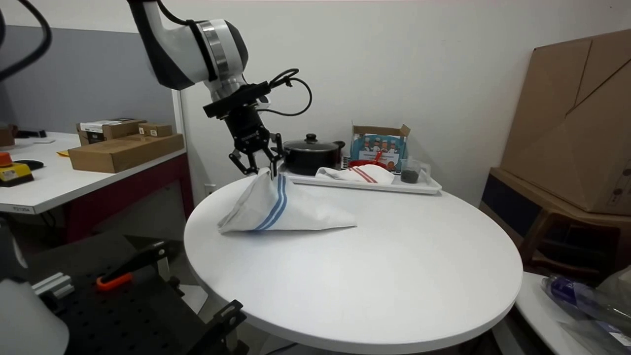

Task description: Fold the towel twice

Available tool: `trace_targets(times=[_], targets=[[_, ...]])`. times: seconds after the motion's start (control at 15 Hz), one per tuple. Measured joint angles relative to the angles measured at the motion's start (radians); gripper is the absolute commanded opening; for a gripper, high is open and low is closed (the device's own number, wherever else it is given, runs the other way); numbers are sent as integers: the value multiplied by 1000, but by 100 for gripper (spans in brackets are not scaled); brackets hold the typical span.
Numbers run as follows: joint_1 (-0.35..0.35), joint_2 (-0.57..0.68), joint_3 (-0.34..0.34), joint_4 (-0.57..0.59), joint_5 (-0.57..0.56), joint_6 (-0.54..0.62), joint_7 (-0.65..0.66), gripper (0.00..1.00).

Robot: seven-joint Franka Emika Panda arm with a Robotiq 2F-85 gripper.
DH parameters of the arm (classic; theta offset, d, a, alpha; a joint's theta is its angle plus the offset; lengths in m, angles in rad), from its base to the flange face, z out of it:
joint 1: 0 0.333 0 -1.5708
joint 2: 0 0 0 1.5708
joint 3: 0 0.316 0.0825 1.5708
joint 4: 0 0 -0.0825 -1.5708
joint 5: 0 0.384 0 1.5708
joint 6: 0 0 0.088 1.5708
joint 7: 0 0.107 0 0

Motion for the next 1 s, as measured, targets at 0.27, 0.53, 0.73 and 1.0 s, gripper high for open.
trace_targets(times=[0.27,0.53,0.73,1.0], targets=[[17,-4,37,-98,-171,0,3,37],[11,19,38,-164,-316,-24,23,53],[-10,35,37,-164,-332,-48,24,75],[-40,35,38,-159,-294,-50,22,100]])
